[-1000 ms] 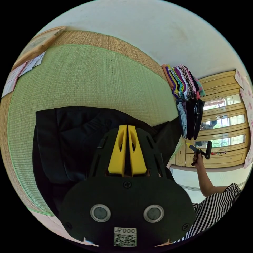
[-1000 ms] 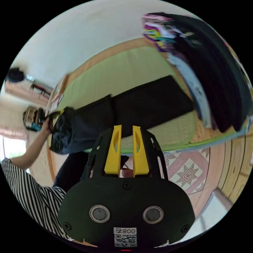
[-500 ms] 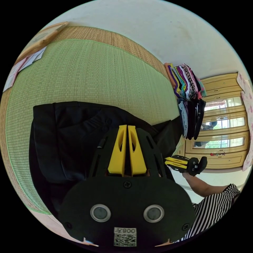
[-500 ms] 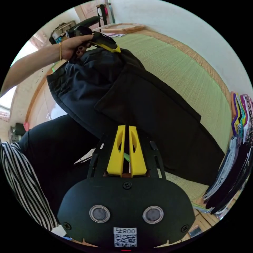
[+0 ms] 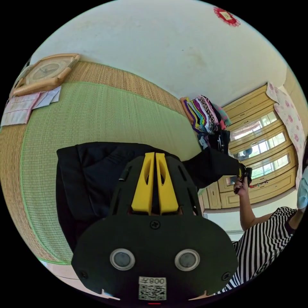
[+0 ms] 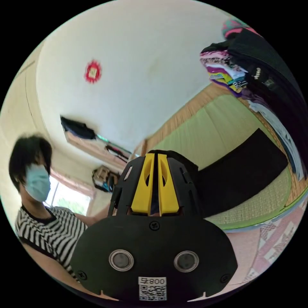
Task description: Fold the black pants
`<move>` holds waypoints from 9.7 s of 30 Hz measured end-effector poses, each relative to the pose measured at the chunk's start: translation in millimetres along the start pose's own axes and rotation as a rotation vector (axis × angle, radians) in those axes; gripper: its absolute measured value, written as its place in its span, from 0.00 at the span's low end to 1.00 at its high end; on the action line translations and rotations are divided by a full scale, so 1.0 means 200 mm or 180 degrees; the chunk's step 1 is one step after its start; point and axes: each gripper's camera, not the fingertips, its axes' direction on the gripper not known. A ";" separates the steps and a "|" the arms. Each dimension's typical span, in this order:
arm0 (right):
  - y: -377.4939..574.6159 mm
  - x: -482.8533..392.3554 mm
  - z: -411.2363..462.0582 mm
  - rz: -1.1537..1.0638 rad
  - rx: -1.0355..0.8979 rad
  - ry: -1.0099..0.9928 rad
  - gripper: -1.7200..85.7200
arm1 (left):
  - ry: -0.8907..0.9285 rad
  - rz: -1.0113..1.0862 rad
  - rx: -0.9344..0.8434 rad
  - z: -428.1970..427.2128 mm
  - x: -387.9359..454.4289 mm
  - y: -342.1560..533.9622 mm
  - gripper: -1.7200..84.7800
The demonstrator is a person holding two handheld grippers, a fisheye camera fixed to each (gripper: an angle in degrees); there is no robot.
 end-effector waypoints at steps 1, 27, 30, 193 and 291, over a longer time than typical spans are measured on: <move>-0.09 0.05 -0.07 0.0143 0.0225 -0.0056 0.04 | -0.0041 -0.0065 0.0068 -0.02 -0.01 -0.03 0.02; -0.15 0.68 1.05 -0.0328 -0.2066 0.1931 0.02 | -0.1858 -0.0305 -0.0872 0.14 0.07 0.17 0.02; -0.04 0.68 1.18 -0.0420 -0.2320 0.1843 0.02 | -0.1991 -0.0343 -0.0891 0.15 0.06 0.05 0.02; -0.70 0.76 -0.40 -0.0238 -0.0884 0.2839 0.03 | 0.0343 0.2022 -0.1842 2.52 2.29 -1.20 0.03; 0.29 0.61 0.67 0.0447 -0.2142 0.3070 0.05 | -0.0311 -0.0166 -0.0473 0.33 -0.50 0.50 0.02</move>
